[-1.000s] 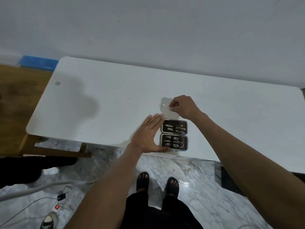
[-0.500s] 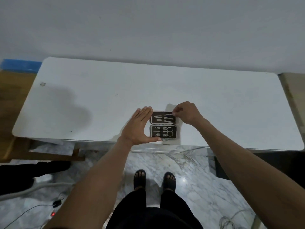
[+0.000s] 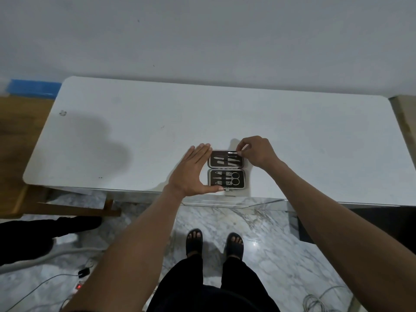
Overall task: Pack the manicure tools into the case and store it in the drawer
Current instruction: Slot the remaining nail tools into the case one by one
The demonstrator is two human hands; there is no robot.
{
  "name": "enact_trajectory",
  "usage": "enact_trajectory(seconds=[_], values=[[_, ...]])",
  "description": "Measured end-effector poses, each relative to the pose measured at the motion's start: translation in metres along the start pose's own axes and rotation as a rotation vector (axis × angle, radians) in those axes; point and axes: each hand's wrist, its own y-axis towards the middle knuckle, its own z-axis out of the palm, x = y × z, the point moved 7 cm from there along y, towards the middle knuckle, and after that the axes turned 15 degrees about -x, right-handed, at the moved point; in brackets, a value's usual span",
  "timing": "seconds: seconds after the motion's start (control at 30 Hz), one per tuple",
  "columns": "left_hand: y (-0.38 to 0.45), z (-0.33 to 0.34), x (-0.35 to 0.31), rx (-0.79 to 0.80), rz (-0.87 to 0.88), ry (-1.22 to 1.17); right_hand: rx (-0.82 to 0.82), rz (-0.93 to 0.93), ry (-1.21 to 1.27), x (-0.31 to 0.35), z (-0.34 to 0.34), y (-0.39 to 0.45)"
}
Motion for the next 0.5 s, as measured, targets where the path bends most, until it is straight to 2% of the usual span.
enact_trajectory(seconds=[0.5], values=[[0.0007,0.0012,0.0008,-0.003,-0.007,-0.001,0.014,-0.018,-0.003,0.0034,-0.0023,-0.0004]])
